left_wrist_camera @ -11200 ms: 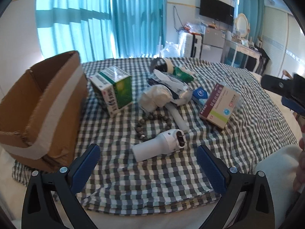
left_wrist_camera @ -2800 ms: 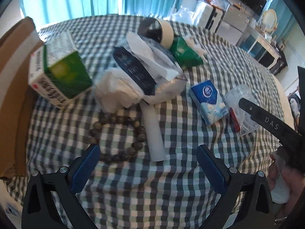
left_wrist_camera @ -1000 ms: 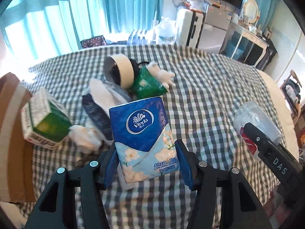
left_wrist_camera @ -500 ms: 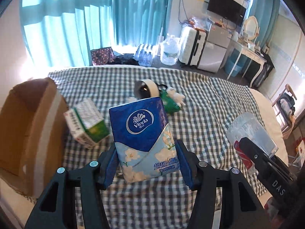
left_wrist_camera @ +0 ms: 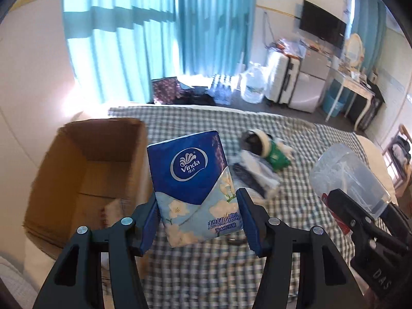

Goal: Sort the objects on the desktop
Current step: 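Carry the tissue pack and floss container with both tools to the cardboard box, then open the left tool to drop the tissue pack while the right tool drops the container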

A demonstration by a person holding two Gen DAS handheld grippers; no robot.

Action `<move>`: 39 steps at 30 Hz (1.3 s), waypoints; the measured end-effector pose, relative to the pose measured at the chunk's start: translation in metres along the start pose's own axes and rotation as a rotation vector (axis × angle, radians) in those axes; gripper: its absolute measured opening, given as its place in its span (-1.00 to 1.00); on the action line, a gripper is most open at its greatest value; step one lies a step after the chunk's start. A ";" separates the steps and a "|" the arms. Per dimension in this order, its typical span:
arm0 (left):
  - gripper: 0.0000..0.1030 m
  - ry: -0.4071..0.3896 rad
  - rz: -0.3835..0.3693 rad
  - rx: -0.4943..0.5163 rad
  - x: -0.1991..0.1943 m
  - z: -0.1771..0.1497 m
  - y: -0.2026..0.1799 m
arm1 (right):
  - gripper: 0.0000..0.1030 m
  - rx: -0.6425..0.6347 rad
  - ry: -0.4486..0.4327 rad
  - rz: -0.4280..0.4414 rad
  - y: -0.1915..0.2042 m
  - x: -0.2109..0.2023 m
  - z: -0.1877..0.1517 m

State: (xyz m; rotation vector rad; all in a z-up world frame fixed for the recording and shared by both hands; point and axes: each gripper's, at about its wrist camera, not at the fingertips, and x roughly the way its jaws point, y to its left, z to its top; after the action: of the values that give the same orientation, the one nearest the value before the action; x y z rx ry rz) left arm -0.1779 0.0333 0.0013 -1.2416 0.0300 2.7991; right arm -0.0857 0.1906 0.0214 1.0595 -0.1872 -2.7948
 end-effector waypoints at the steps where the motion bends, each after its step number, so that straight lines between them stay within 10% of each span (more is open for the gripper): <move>1: 0.12 -0.004 0.009 -0.006 -0.001 0.001 0.009 | 0.20 -0.018 -0.001 0.002 0.009 0.000 0.001; 16: 0.13 -0.084 0.143 -0.073 -0.018 0.008 0.151 | 0.20 -0.139 0.038 0.164 0.127 0.032 0.001; 31: 0.13 -0.015 0.062 -0.151 0.020 -0.028 0.231 | 0.20 -0.194 0.132 0.172 0.204 0.090 -0.017; 39: 0.67 0.015 0.038 -0.194 0.026 -0.040 0.246 | 0.35 -0.137 0.109 0.140 0.206 0.095 -0.011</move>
State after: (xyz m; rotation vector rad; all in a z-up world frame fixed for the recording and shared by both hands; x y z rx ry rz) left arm -0.1858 -0.2119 -0.0484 -1.3143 -0.2243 2.8826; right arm -0.1294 -0.0293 -0.0135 1.1162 -0.0536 -2.5772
